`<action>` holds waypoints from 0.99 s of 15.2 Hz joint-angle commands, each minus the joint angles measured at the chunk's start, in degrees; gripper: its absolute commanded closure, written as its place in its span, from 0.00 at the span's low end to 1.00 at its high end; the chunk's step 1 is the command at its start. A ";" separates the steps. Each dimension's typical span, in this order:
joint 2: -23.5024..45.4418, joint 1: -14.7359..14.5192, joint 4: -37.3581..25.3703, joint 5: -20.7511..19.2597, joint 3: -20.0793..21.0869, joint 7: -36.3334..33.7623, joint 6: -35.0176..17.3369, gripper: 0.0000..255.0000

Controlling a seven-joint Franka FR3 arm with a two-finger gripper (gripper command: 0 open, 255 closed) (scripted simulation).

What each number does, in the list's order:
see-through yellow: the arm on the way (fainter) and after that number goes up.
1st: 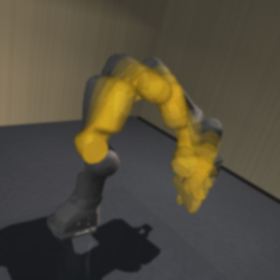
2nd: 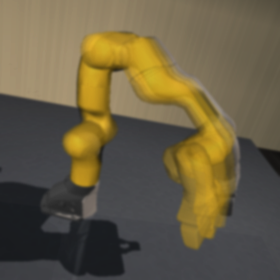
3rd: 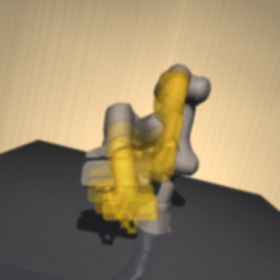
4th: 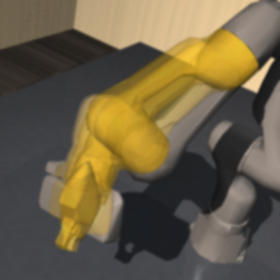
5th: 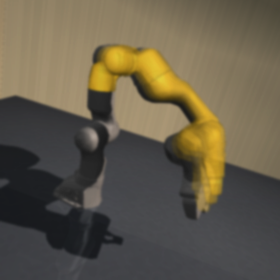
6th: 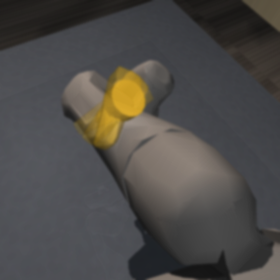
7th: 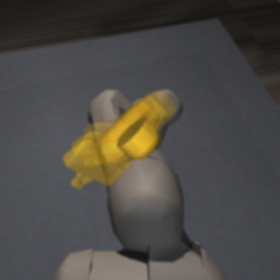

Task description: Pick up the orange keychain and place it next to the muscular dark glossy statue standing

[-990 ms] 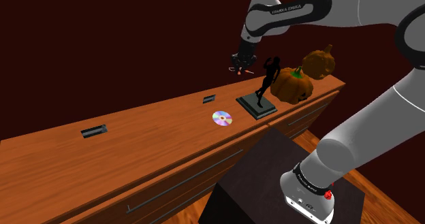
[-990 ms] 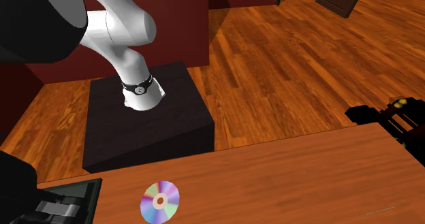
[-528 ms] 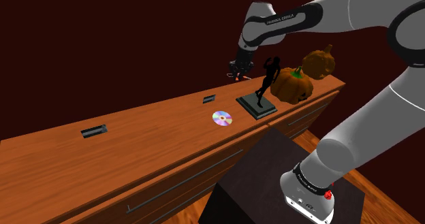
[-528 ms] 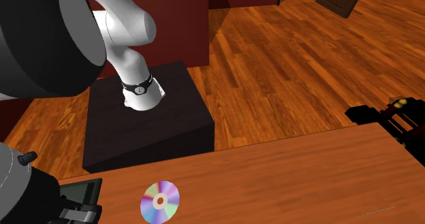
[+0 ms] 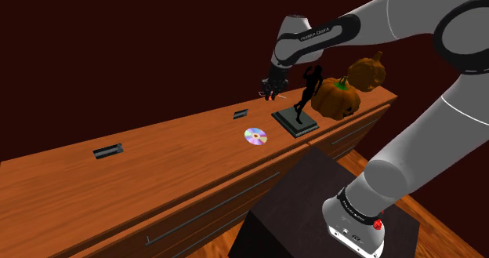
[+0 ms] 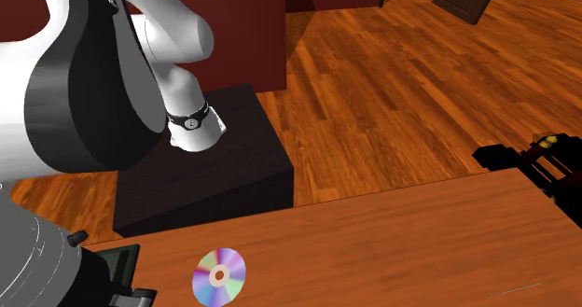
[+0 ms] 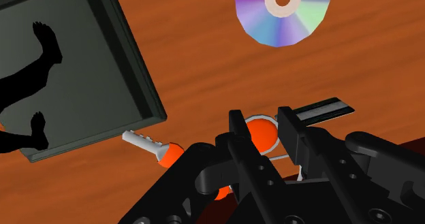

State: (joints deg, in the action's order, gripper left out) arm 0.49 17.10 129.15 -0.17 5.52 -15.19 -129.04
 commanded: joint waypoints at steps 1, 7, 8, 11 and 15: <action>0.88 -0.02 0.69 -0.12 0.01 -0.10 -1.60 1.00; 3.87 -0.05 2.26 -0.55 -0.01 -0.41 -6.14 1.00; 4.41 -0.05 2.47 -0.63 -0.02 -0.47 -6.89 1.00; 6.09 -0.08 3.05 -0.90 -0.07 -0.66 -9.13 1.00; 8.48 -0.13 3.63 -1.30 -0.15 -0.95 -12.09 1.00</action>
State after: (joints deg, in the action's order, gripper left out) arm 8.45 16.91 132.67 -1.39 5.44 -16.18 -140.48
